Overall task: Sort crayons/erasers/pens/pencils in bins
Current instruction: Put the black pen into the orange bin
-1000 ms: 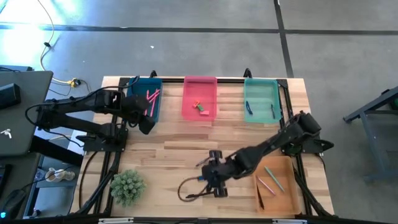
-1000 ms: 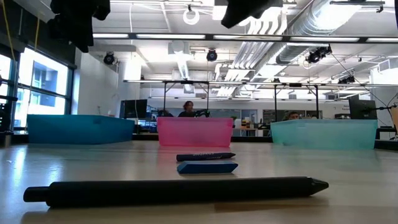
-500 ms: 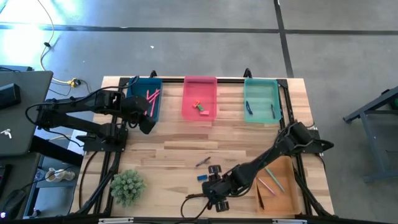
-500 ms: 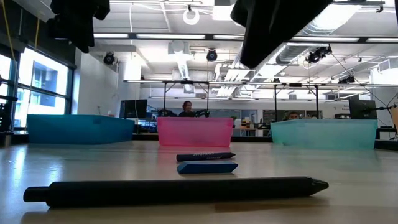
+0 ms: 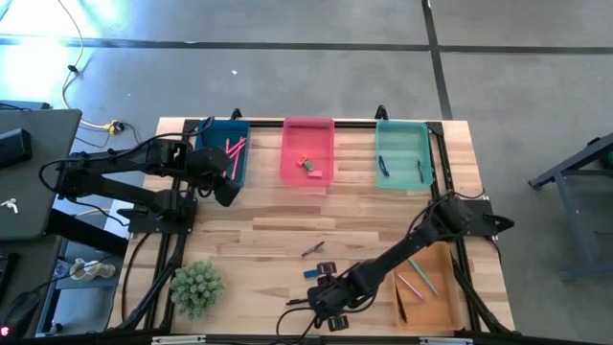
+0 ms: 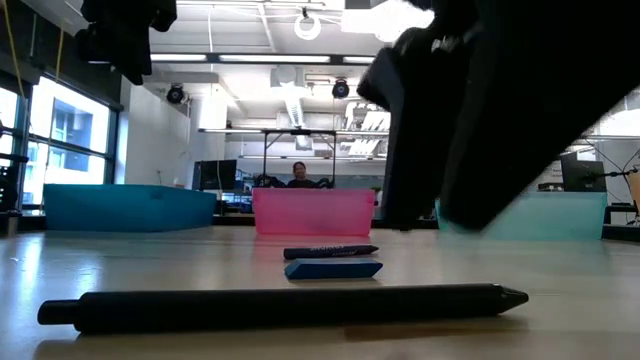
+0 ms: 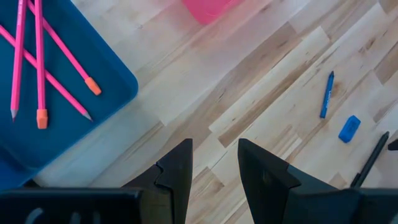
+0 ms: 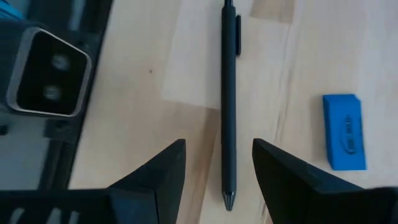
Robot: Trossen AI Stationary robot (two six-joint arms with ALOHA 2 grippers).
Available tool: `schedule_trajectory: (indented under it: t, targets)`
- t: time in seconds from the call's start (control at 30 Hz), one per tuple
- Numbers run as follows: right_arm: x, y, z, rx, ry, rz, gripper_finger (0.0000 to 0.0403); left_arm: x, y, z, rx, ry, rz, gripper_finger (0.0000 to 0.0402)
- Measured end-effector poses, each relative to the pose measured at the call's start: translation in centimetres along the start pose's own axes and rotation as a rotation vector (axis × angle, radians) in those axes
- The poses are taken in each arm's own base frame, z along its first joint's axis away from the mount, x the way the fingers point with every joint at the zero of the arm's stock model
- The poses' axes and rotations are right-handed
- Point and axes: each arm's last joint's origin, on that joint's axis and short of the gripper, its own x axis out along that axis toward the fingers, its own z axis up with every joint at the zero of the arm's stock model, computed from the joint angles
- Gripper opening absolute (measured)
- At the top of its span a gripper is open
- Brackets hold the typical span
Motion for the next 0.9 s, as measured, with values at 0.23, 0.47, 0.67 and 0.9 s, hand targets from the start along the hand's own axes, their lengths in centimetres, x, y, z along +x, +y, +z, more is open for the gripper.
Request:
schedule_trajectory:
  t: [0.23, 0.47, 0.67, 0.9]
  targets:
    - [2.2, -0.1, -0.8, 0.026, 0.049, -0.019, 0.0177, 0.0, 0.0, 0.0, 0.0, -0.004, 0.005, 0.0115]
    - [2.6, -0.2, -1.2, 0.073, 0.08, -0.052, 0.0159, 0.0, 0.0, 0.0, 0.0, -0.004, 0.006, 0.0115]
    - [2.6, -0.4, -1.6, 0.088, 0.12, -0.08, 0.0116, 0.0, 0.0, 0.0, 0.0, -0.005, 0.005, 0.0115]
    - [2.6, -0.1, -2.0, 0.046, 0.141, -0.079, 0.0073, 0.0, 0.1, 0.1, 0.025, -0.018, 0.019, 0.0115]
